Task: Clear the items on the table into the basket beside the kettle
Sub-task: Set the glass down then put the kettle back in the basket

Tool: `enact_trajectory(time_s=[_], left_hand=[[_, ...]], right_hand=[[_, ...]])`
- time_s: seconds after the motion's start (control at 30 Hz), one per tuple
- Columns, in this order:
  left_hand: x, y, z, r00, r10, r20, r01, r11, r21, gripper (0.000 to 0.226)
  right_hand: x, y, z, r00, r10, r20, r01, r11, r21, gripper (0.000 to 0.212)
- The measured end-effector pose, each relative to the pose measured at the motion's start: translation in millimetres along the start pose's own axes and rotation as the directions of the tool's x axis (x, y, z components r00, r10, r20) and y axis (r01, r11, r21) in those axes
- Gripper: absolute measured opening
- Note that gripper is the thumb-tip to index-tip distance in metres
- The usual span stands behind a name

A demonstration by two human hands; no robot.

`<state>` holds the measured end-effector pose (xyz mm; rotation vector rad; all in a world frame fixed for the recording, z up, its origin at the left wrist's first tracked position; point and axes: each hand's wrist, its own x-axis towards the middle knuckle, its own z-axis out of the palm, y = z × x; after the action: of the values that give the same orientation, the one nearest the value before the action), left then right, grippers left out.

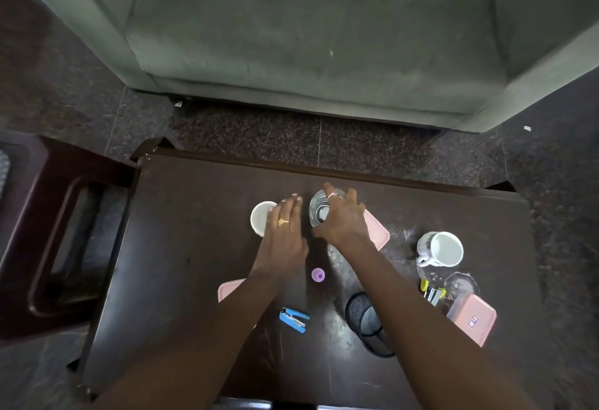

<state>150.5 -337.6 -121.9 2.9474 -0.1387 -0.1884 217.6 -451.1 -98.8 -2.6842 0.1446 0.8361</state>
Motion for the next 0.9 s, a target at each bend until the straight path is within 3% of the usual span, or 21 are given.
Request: enact_trajectory(time_s=[0.13, 0.33, 0.43, 0.6, 0.73, 0.9], left_hand=[[9, 14, -1, 0.998, -0.065, 0.010, 0.066, 0.969, -0.238, 0.067], [20, 16, 12, 0.993, -0.100, 0.066, 0.111, 0.976, -0.185, 0.080], [20, 19, 17, 0.995, -0.082, 0.062, 0.092, 0.977, -0.193, 0.091], [20, 29, 22, 0.991, -0.129, 0.023, 0.130, 0.956, -0.264, 0.096], [26, 38, 22, 0.981, -0.192, -0.032, 0.169, 0.920, -0.354, 0.090], [25, 41, 26, 0.974, -0.225, -0.027, 0.193, 0.884, -0.426, 0.087]], right_hand=[[5, 3, 2, 1.000, 0.022, 0.002, -0.022, 0.999, 0.038, 0.096], [10, 10, -7, 0.996, 0.012, 0.089, -0.014, 1.000, 0.020, 0.106], [12, 23, -19, 0.981, 0.088, 0.173, -0.089, 0.996, 0.000, 0.115], [13, 61, -19, 0.969, 0.232, 0.090, -0.231, 0.973, -0.020, 0.070], [11, 78, 3, 0.979, 0.175, 0.102, -0.169, 0.983, -0.067, 0.086], [5, 95, 21, 0.992, 0.124, 0.003, -0.124, 0.988, -0.088, 0.077]])
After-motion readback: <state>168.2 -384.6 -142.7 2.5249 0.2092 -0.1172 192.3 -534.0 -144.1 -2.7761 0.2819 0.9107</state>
